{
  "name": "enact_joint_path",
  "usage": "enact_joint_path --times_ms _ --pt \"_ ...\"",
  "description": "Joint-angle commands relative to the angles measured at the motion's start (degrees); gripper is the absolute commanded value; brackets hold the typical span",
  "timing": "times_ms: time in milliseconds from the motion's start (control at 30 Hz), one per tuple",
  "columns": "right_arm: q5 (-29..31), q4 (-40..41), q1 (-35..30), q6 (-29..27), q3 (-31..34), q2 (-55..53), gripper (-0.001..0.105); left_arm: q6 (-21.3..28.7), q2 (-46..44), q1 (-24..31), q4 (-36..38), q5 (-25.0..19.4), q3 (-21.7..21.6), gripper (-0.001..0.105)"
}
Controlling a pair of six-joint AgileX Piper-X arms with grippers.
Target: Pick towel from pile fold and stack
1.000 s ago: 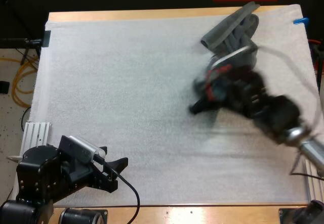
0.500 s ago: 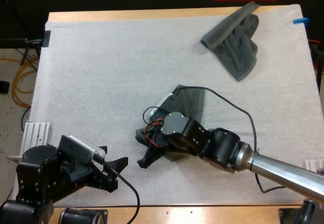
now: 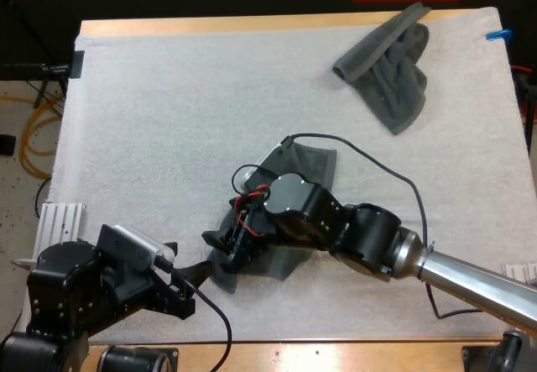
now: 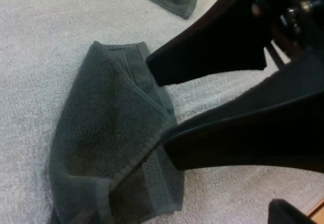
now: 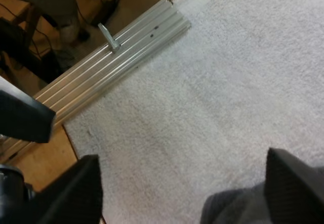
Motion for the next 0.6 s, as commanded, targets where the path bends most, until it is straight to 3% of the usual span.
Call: enact_joint_path --times_ms 0,233,567 --pt "0.60 2.08 -0.15 -0.29 -0.74 -0.40 0.067 0.04 -0.11 -0.28 -0.43 0.00 -0.24 0.064" --pt "7.89 11.20 -2.98 -3.45 -0.76 -0.80 0.067 0.34 -0.11 -0.28 -0.43 0.00 -0.24 0.064" --pt "6.42 15.18 -20.66 -5.32 -0.76 -0.02 0.063 0.34 -0.11 -0.28 -0.43 0.00 -0.24 0.064"
